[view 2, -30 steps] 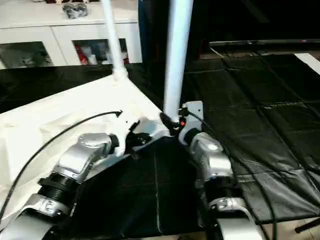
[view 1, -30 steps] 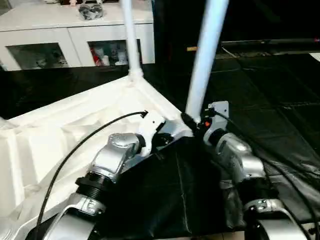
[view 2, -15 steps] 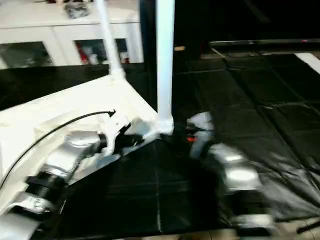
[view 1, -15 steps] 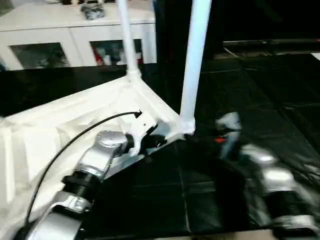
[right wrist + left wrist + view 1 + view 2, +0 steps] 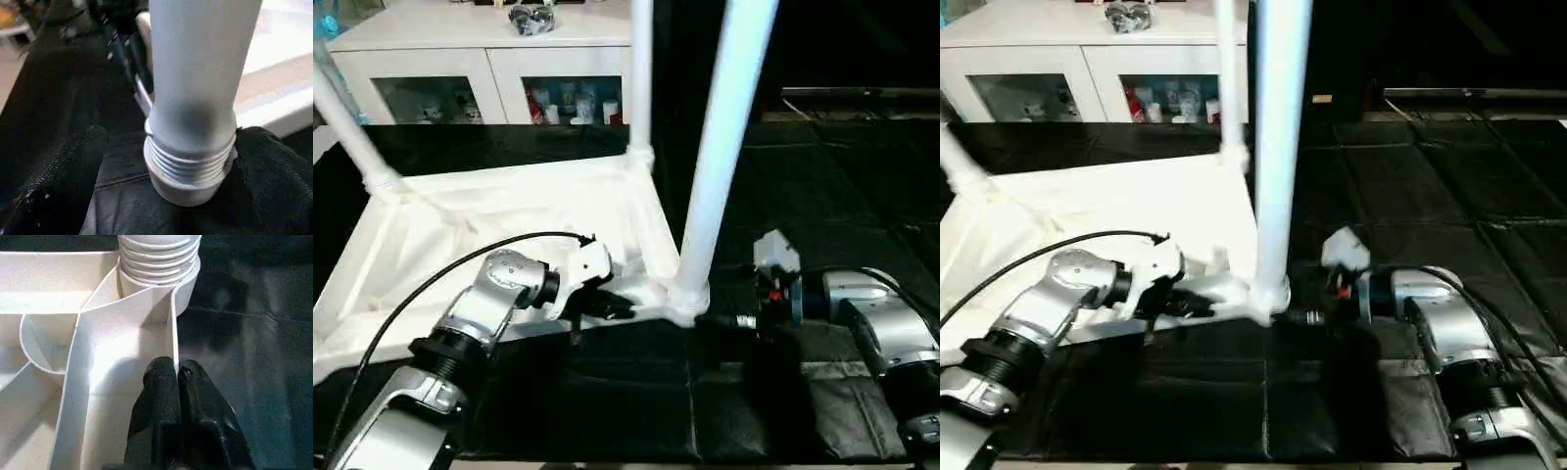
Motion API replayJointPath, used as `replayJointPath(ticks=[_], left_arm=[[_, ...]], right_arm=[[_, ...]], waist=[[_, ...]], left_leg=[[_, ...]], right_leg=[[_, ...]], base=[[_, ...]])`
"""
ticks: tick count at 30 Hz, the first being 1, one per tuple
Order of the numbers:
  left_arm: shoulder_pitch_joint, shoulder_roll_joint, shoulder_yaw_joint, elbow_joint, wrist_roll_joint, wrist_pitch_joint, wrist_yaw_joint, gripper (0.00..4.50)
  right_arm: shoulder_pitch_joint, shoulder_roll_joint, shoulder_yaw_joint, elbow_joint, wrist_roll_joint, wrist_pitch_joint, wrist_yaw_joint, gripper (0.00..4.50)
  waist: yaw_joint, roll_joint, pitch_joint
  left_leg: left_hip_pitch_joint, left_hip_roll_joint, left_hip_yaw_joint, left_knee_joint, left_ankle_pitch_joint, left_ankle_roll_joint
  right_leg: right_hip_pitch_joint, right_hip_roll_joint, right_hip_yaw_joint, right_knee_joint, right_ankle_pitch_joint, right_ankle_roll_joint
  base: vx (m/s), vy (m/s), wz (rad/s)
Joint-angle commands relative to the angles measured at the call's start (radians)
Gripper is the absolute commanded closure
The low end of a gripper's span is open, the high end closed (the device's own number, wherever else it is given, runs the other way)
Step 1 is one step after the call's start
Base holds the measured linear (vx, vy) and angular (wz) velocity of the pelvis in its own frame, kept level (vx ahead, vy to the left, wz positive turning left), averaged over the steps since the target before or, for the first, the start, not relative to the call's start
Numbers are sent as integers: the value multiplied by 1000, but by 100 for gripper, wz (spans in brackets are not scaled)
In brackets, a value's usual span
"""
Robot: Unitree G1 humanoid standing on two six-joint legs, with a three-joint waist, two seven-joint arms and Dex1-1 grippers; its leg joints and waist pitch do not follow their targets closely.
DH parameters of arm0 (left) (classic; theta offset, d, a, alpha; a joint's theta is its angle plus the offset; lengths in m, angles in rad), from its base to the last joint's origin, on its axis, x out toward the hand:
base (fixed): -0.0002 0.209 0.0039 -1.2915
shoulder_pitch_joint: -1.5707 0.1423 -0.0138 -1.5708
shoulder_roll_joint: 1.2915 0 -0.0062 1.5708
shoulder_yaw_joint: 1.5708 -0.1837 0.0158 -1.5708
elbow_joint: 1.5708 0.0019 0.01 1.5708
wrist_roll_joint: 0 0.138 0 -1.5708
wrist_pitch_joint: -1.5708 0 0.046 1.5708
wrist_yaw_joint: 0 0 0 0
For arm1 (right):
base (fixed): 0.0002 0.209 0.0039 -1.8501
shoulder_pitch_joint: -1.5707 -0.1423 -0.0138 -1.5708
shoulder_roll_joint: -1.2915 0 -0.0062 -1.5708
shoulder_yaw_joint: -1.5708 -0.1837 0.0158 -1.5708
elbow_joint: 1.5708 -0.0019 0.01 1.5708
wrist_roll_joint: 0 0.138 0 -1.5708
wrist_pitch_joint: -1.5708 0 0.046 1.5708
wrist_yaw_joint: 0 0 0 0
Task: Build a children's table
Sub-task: Rotate leg to tighten
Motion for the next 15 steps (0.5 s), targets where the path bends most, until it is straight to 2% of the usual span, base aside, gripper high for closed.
replayJointPath(ticks=[1,4,6,9,11,13,15], left_arm=[[-15,-3,-39,-34,-9,-18,-53,450],[-10,3,-51,-48,-7,-23,-77,450],[-6,11,-59,-54,-3,-33,-93,450],[-4,16,-61,-56,2,-41,-107,450],[-4,17,-61,-57,2,-40,-111,450],[-4,18,-61,-57,3,-40,-114,450],[-3,20,-62,-56,3,-42,-115,450]], right_arm=[[-28,11,25,2,-22,-17,14,7],[-46,22,37,31,-30,-26,15,7],[-53,24,48,42,-33,-36,30,42],[-60,26,59,56,-36,-45,47,62],[-62,28,62,64,-39,-51,50,89],[-63,30,63,69,-39,-53,52,96],[-64,30,65,75,-35,-50,59,129]], waist=[[-1,-23,-74],[1,-23,-74],[3,-23,-74],[2,-25,-76],[2,-25,-76],[1,-26,-75],[1,-26,-75]], left_leg=[[5,15,8,-64,-189,84],[8,17,8,-66,-200,78],[13,19,9,-66,-209,76],[5,17,7,-67,-201,76],[4,16,7,-66,-197,78],[3,16,7,-66,-202,77],[4,15,7,-66,-202,75]], right_leg=[[58,-34,39,-67,-312,-206],[56,-33,40,-69,-317,-209],[53,-32,42,-68,-302,-217],[61,-32,41,-62,-278,-219],[62,-33,41,-62,-277,-218],[62,-34,40,-64,-291,-214],[62,-33,41,-65,-295,-211]], base=[[0,0,0],[0,0,0],[0,0,0],[0,0,0],[0,0,0],[0,0,0],[0,0,0]])
